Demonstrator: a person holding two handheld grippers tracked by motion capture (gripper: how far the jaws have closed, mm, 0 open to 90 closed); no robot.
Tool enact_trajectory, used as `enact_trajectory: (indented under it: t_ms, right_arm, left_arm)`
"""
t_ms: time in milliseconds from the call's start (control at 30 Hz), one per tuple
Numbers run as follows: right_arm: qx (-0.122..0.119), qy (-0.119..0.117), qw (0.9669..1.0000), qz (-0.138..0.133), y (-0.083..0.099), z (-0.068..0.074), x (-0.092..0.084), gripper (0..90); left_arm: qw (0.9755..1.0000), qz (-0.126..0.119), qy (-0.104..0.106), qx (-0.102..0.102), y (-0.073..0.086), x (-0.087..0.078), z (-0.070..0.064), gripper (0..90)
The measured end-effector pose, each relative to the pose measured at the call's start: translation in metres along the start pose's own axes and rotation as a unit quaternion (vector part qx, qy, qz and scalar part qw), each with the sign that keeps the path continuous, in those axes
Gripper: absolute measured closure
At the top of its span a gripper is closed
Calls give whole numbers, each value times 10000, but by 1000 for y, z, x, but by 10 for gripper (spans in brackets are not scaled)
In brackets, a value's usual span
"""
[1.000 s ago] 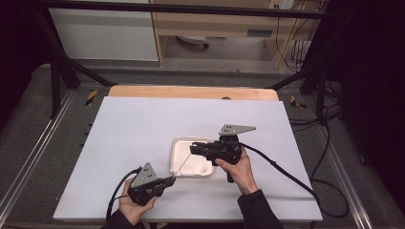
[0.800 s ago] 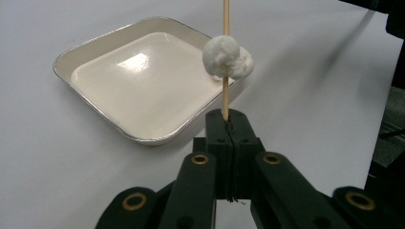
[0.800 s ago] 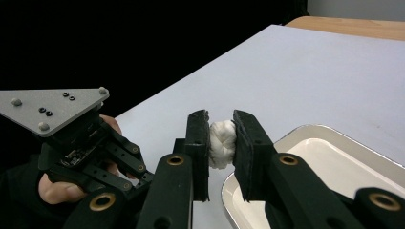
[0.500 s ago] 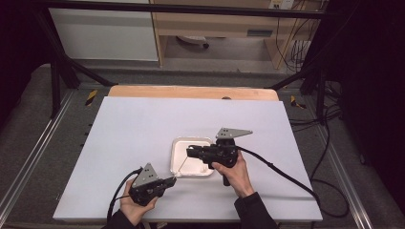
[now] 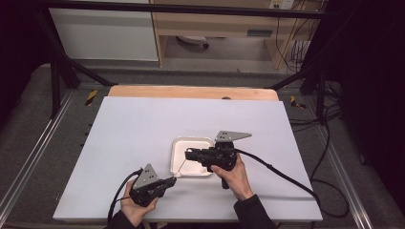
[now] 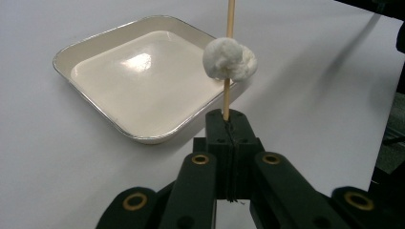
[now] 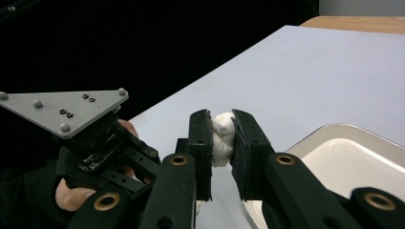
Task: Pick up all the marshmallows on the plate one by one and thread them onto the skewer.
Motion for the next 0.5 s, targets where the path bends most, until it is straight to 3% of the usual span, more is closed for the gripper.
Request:
enact_trajectory:
  t_ms: [500]
  right_arm:
    - [-51, 28, 10000, 4, 5, 3, 1, 798]
  left_arm:
    - [9999, 44, -38, 97, 1, 1, -2, 892]
Point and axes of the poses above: each handheld gripper's, and its own axes: x roughly forward along the jaws, y roughly out of its underside, z roughly to its left, the point moved 3 cm from there along x, roughly forward along the jaws, and after that the axes turned 10 degrees about -x, right-handed, at the moved point
